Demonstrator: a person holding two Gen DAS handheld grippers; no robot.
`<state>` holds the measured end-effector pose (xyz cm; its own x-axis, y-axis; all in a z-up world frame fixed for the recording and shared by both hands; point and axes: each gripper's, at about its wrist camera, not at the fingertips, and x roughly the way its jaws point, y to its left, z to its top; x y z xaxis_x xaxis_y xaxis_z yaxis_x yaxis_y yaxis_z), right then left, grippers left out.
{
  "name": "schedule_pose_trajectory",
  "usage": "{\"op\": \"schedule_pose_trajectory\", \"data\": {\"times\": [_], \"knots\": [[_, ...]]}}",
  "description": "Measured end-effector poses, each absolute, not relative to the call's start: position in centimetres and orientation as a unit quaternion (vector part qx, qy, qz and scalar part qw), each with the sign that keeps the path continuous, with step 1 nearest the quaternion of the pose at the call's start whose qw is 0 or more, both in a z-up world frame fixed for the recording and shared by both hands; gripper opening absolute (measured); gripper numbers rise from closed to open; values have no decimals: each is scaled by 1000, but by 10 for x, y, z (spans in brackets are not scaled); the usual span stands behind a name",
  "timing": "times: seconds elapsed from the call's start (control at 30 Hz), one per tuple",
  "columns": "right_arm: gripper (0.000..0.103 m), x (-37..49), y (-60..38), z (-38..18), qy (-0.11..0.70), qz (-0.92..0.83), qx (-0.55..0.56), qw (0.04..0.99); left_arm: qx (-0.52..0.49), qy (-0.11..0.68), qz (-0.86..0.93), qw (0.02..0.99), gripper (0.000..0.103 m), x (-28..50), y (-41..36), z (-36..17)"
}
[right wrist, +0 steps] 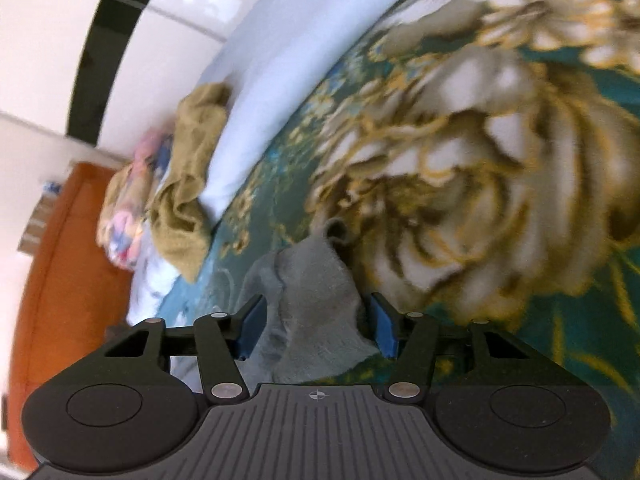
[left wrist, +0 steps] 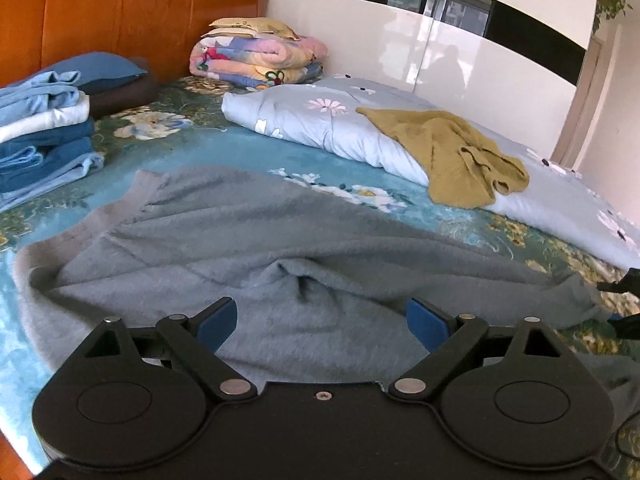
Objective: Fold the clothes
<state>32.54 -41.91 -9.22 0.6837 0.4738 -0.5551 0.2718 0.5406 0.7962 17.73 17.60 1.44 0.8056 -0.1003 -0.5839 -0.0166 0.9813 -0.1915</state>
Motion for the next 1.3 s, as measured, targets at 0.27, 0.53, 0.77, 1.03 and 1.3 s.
{"op": "schedule_pose_trajectory", "data": {"times": [0.27,0.53,0.77,1.03,1.3], "knots": [[45,353,-428,-93,391,79,465,790,-114,319,-32,940,91,252,166,10],[27,363,-418,-90,424,131,422,791,-126,347,-57,928,78,330,144,-6],[10,349,-408,-72,422,110,372,820,-94,394,-52,913,43,367,125,-35],[8,324,-411,-45,392,71,338,853,-90,411,-38,906,43,383,130,-51],[10,340,-410,-71,430,40,346,833,-72,401,-69,911,45,383,142,-38]]}}
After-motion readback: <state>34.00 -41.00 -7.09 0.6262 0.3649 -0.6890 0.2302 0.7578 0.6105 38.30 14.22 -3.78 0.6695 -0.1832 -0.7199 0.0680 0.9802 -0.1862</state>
